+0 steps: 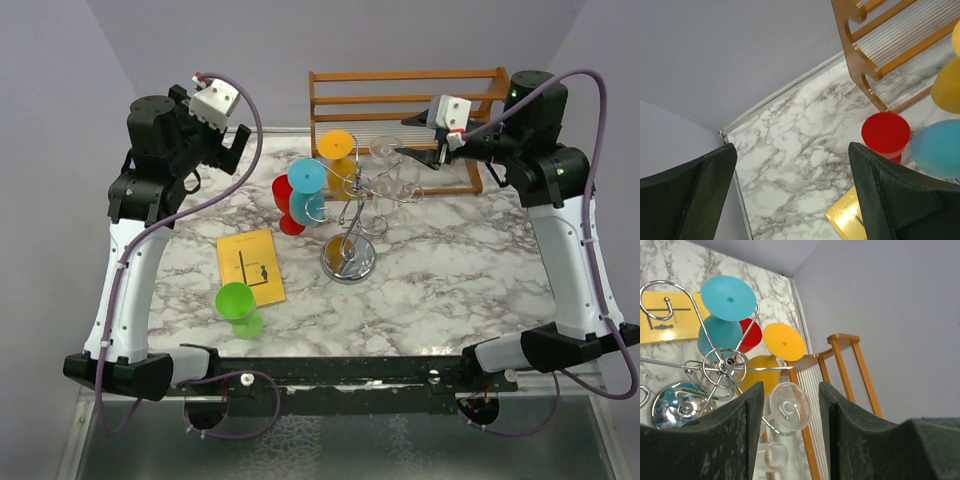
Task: Place the wine glass upside down on the wine glass rack
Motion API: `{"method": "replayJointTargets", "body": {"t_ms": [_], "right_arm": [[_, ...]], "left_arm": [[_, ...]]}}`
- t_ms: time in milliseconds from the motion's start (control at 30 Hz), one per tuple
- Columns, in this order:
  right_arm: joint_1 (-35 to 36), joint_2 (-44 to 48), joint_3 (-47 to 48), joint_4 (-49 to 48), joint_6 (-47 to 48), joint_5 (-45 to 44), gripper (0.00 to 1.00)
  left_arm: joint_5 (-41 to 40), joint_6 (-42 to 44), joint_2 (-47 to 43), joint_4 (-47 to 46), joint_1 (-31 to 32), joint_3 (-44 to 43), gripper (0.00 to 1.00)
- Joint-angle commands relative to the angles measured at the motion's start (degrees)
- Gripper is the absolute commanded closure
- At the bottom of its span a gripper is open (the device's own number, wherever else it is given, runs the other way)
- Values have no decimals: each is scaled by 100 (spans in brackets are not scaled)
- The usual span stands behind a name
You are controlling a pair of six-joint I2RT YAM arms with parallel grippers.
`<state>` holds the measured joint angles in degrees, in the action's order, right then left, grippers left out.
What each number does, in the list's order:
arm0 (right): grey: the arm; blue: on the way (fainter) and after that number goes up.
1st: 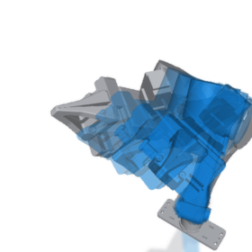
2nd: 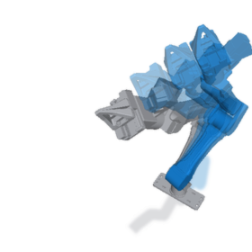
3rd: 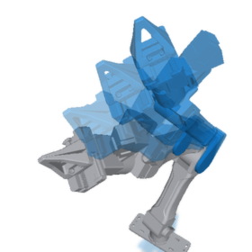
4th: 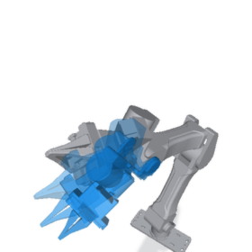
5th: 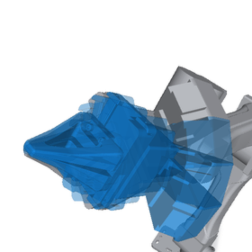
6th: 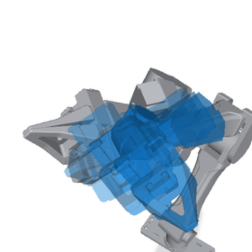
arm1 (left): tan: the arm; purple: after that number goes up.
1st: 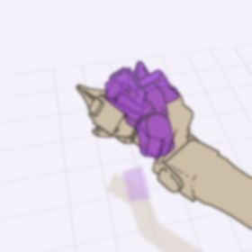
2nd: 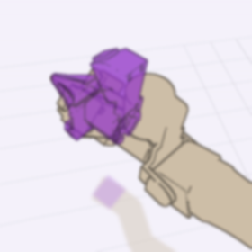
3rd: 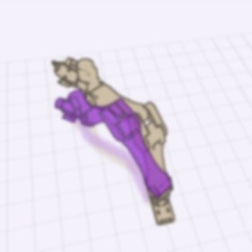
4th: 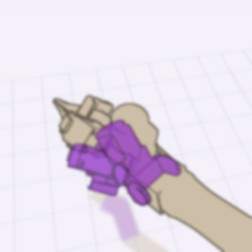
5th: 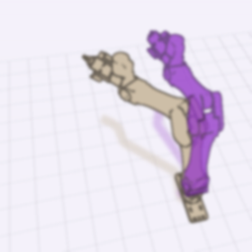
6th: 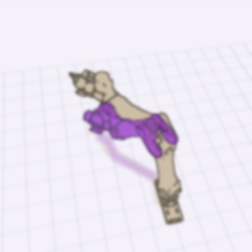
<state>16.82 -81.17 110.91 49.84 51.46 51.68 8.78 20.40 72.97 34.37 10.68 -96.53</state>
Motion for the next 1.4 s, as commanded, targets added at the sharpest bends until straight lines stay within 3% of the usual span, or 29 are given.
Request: {"method": "replayJointTargets", "body": {"t_ms": [0,200,500,567,633,867,1367], "right_arm": [[23,367,-102,-294,-1198,-992,51],[-73,810,-648,-428,-1881,-1988,51],[-829,1290,-1499,-1256,-2996,-3731,41],[-1006,1364,-1616,-1336,-3066,-3953,32],[-1158,1436,-1693,-1319,-3112,-3991,24],[-1554,1714,-2099,-1259,-3268,-3850,16],[-1901,1833,-2460,-1054,-3302,-3238,14]], "left_arm": [[842,-243,-319,382,-500,309,3],[1116,-237,-538,611,-1040,811,2],[1713,-2281,-169,-686,-1391,1653,3],[1844,-2641,66,-904,-1385,1662,3],[1896,-2873,351,-989,-1326,1529,3],[1781,-3130,1316,-1088,-917,1059,6],[1527,-2690,2942,-18,-177,22,32]]}}
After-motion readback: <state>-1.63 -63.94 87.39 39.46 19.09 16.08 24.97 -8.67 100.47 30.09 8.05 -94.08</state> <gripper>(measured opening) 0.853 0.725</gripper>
